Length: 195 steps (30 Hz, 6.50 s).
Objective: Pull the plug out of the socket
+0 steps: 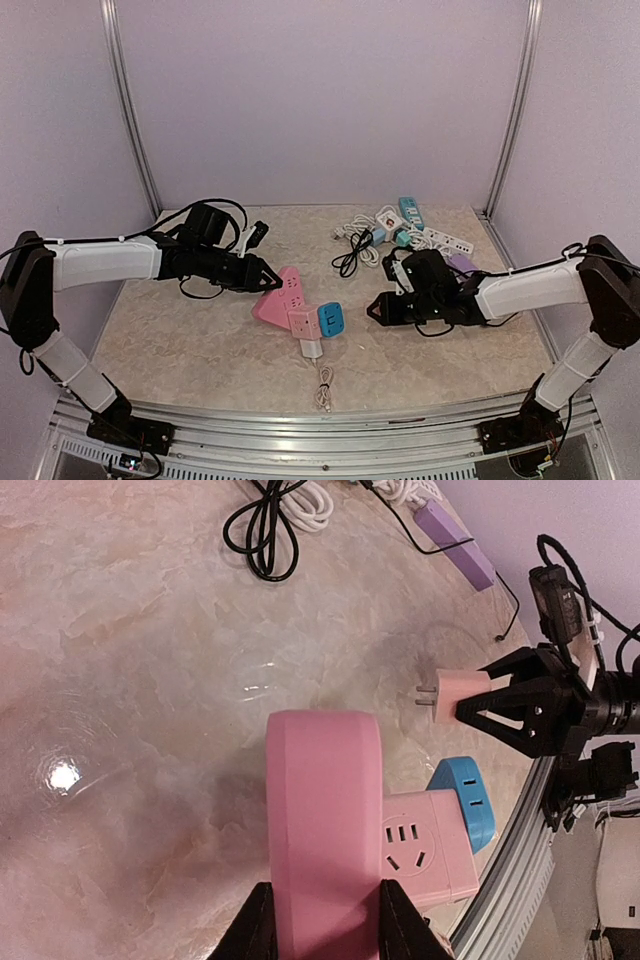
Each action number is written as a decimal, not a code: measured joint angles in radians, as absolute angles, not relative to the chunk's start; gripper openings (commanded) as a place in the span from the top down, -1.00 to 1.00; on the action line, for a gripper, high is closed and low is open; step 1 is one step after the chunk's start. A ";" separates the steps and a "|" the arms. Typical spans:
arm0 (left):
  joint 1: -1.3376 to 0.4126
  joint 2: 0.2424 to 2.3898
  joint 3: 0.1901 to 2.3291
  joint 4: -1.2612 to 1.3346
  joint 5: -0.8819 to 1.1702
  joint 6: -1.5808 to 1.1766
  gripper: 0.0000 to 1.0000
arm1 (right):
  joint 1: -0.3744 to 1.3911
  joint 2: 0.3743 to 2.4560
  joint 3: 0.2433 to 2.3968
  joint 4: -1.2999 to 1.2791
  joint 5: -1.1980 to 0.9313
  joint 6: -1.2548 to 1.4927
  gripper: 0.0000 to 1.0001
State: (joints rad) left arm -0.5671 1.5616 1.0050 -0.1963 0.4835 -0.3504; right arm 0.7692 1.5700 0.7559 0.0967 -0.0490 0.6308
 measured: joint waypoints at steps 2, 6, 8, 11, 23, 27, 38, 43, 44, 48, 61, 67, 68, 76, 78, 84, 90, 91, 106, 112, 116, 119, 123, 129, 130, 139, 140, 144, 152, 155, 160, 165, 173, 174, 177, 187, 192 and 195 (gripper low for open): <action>-0.567 1.562 1.005 -0.196 0.483 -0.350 0.88 | 0.769 1.584 0.756 0.096 -0.049 0.635 0.79; -0.567 1.561 1.005 -0.197 0.483 -0.350 0.88 | 0.769 1.610 0.756 0.096 -0.049 0.643 0.71; -0.567 1.561 1.005 -0.197 0.482 -0.350 0.88 | 0.767 1.618 0.756 0.096 -0.049 0.647 0.63; -0.567 1.559 1.005 -0.197 0.481 -0.350 0.88 | 0.760 1.623 0.756 0.096 -0.049 0.650 0.47; -0.567 1.551 1.005 -0.203 0.473 -0.343 0.88 | 0.744 1.623 0.753 0.097 -0.041 0.664 -0.17; -0.567 1.551 1.005 -0.203 0.472 -0.343 0.88 | 0.743 1.622 0.751 0.094 -0.026 0.662 -0.58; -0.567 1.541 1.002 -0.188 0.491 -0.332 0.88 | 0.739 1.467 0.749 -0.002 0.054 0.575 -0.71; -0.570 1.519 0.991 -0.171 0.506 -0.312 0.88 | 0.738 1.352 0.759 -0.004 0.003 0.495 -0.71; -0.571 1.512 0.988 -0.167 0.511 -0.308 0.87 | 0.738 1.336 0.767 -0.004 -0.020 0.479 -0.71; -0.580 1.484 0.976 -0.139 0.531 -0.290 0.87 | 0.738 1.315 0.812 0.009 -0.123 0.424 -0.71; -0.615 1.361 0.906 -0.015 0.677 -0.253 0.86 | 0.751 1.400 0.961 0.079 -0.459 0.336 -0.60; -0.623 1.327 0.905 0.019 0.736 -0.245 0.86 | 0.780 1.485 1.051 0.068 -0.552 0.298 -0.47; -0.624 1.326 0.905 0.023 0.743 -0.244 0.86 | 0.788 1.497 1.063 0.063 -0.565 0.292 -0.44; -0.633 1.326 0.905 0.031 0.786 -0.237 0.86 | 0.834 1.592 1.129 0.042 -0.658 0.263 -0.21; -0.635 1.326 0.905 0.031 0.791 -0.237 0.86 | 0.839 1.604 1.135 0.040 -0.670 0.258 -0.14; -0.638 1.325 0.905 0.036 0.808 -0.237 0.86 | 0.843 1.618 1.140 0.036 -0.706 0.257 0.22; -0.635 1.322 0.905 0.036 0.850 -0.231 0.81 | 0.844 1.620 1.141 0.032 -0.752 0.255 0.73; -0.635 1.321 0.905 0.036 0.853 -0.231 0.78 | 0.844 1.620 1.141 0.032 -0.758 0.256 0.81; -0.643 1.335 0.927 0.042 0.870 -0.238 -0.40 | 0.855 1.620 1.135 0.037 -0.764 0.260 1.00; -0.644 1.356 0.945 0.039 0.862 -0.235 -0.57 | 0.855 1.620 1.135 0.042 -0.764 0.260 1.00; -0.646 1.387 0.965 0.017 0.852 -0.233 -0.54 | 0.857 1.623 1.135 0.044 -0.765 0.261 1.00; -0.647 1.403 0.973 0.005 0.850 -0.230 -0.44 | 0.864 1.630 1.135 0.043 -0.769 0.260 1.00; -0.648 1.407 0.973 -0.004 0.852 -0.226 -0.23 | 0.871 1.647 1.135 0.043 -0.773 0.257 1.00; -0.651 1.409 0.974 -0.005 0.864 -0.226 -0.11 | 0.873 1.666 1.136 0.042 -0.775 0.254 1.00; -0.653 1.410 0.974 -0.005 0.865 -0.226 -0.13 | 0.873 1.666 1.136 0.042 -0.775 0.254 1.00; -0.658 1.434 0.977 -0.009 0.878 -0.226 -0.12 | 0.875 1.667 1.136 0.042 -0.781 0.251 1.00; -0.658 1.436 0.977 -0.009 0.878 -0.226 -0.09 | 0.875 1.667 1.136 0.042 -0.782 0.251 1.00; -0.659 1.443 0.979 -0.009 0.884 -0.228 0.09 | 0.877 1.667 1.136 0.042 -0.782 0.251 1.00; -0.670 1.453 0.989 -0.006 0.925 -0.187 0.72 | 0.877 1.673 1.146 0.027 -0.808 0.263 1.00; -0.669 1.453 0.989 -0.007 0.926 -0.181 0.80 | 0.877 1.673 1.146 0.027 -0.802 0.262 0.73; -0.669 1.453 0.989 -0.005 0.925 -0.175 0.91 | 0.881 1.666 1.143 0.027 -0.784 0.259 -0.16; -0.662 1.452 0.989 -0.028 0.899 -0.188 0.99 | 0.873 1.601 1.101 0.065 -0.698 0.257 -0.62; -0.590 1.422 0.980 -0.032 0.855 -0.229 1.00 | 0.823 1.470 1.004 0.150 -0.601 0.304 -0.68; -0.577 1.417 0.980 -0.031 0.845 -0.235 1.00 | 0.822 1.464 0.995 0.163 -0.593 0.314 -0.67; -0.549 1.415 0.980 -0.036 0.808 -0.250 1.00 | 0.823 1.459 0.967 0.196 -0.583 0.351 -0.67; -0.509 1.436 0.981 -0.094 0.712 -0.293 1.00 | 0.873 1.459 0.896 0.271 -0.558 0.453 -0.66; -0.509 1.438 0.981 -0.102 0.698 -0.302 1.00 | 0.882 1.468 0.891 0.294 -0.542 0.469 -0.65; -0.506 1.438 0.981 -0.103 0.693 -0.304 1.00 | 0.886 1.491 0.891 0.304 -0.537 0.473 -0.63</action>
